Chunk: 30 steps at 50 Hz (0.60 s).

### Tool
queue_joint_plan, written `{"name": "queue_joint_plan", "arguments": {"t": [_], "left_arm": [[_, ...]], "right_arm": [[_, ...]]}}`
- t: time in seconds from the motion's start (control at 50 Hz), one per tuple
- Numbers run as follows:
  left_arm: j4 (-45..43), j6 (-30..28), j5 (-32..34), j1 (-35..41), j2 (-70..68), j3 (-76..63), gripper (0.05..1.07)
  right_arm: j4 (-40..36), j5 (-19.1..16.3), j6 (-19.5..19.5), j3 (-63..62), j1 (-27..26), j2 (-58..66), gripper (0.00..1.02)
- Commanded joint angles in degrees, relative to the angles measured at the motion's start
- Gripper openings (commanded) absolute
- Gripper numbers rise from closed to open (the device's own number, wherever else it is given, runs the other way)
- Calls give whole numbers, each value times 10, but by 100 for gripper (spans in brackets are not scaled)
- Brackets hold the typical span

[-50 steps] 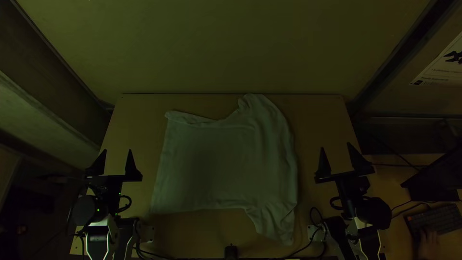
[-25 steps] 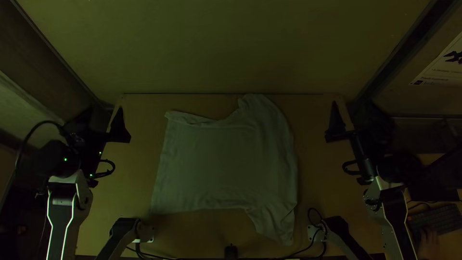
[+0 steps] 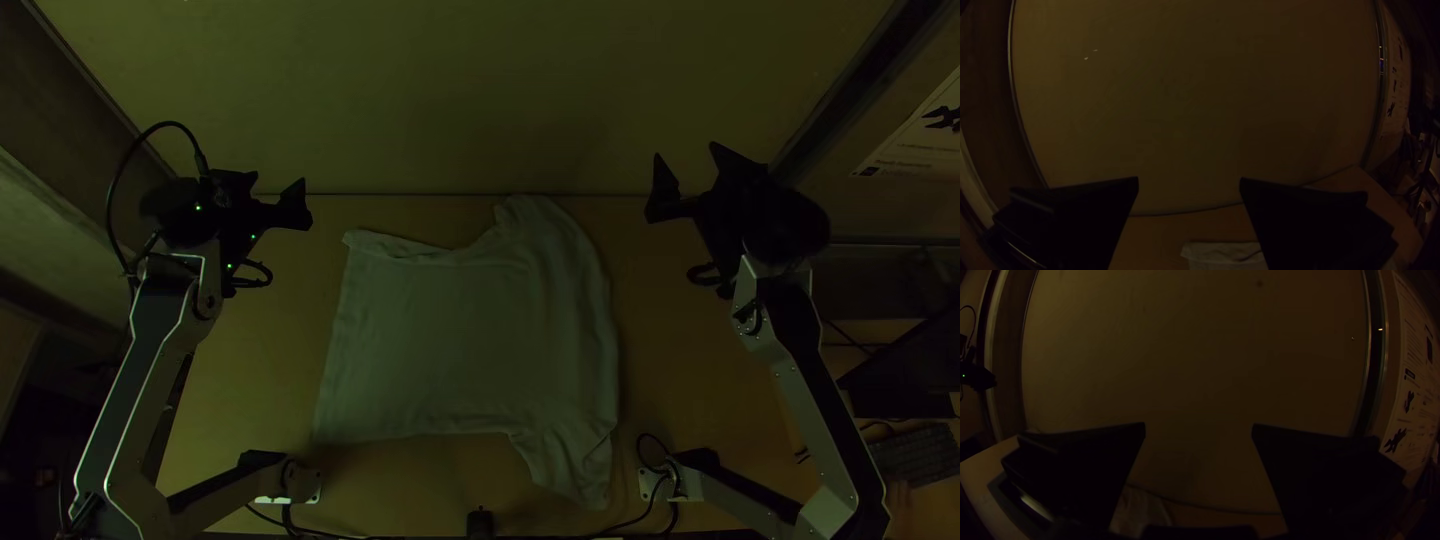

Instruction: Fold the t-shirt

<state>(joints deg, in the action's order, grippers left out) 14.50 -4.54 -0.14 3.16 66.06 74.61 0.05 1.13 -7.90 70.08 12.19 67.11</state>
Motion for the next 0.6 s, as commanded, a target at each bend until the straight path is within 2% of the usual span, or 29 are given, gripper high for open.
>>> {"name": "queue_joint_plan", "arguments": {"t": [0.0,0.12,0.22,0.44,0.58], "left_arm": [[9,19,3,-3,37,27,102],[19,36,4,-14,86,35,102],[43,46,5,-21,132,54,102],[62,68,5,-32,222,90,102],[139,100,5,-38,299,160,102]], "right_arm": [[-15,5,12,37,-7,51,98],[-40,5,45,75,-15,108,98],[-69,1,56,102,-19,153,98],[-152,-31,106,175,-34,255,98],[-238,-51,123,251,-43,338,98]]}}
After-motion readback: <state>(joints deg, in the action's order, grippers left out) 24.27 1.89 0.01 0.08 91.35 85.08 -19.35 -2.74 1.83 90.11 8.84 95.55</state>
